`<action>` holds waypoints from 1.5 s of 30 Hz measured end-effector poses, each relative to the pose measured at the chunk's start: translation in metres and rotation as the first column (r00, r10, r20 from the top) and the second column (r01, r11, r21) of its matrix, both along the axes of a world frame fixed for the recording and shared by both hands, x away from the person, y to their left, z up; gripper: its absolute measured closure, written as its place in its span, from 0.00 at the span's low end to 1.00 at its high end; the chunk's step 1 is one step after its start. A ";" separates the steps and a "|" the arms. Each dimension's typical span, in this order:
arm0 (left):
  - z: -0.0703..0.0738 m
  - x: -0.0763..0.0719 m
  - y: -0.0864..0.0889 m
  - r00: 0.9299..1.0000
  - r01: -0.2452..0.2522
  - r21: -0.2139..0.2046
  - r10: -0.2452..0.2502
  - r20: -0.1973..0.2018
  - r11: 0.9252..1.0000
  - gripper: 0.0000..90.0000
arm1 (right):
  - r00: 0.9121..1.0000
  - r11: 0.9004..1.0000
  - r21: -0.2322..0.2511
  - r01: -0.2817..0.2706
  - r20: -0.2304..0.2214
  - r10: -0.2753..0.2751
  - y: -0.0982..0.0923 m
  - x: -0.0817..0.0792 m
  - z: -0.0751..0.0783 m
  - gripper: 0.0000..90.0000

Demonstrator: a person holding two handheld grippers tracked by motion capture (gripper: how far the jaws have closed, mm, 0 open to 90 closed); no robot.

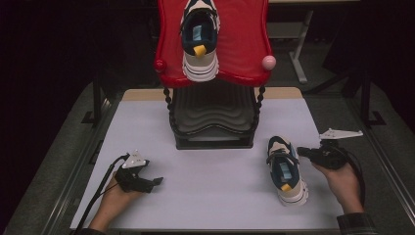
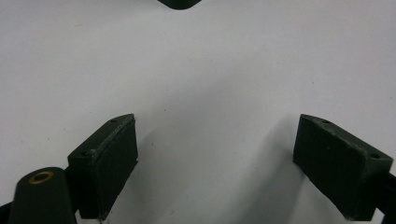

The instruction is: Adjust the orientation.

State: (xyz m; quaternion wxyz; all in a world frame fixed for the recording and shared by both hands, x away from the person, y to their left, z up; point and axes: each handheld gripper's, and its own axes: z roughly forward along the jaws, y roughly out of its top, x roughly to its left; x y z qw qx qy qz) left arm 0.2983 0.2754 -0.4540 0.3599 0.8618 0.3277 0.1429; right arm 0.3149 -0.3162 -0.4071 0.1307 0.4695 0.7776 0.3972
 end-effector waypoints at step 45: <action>0.000 0.000 0.000 1.000 0.000 -0.002 0.001 0.002 1.000 0.14 | 0.973 0.976 -0.083 -0.200 -0.138 0.187 0.030 -0.057 -0.021 0.96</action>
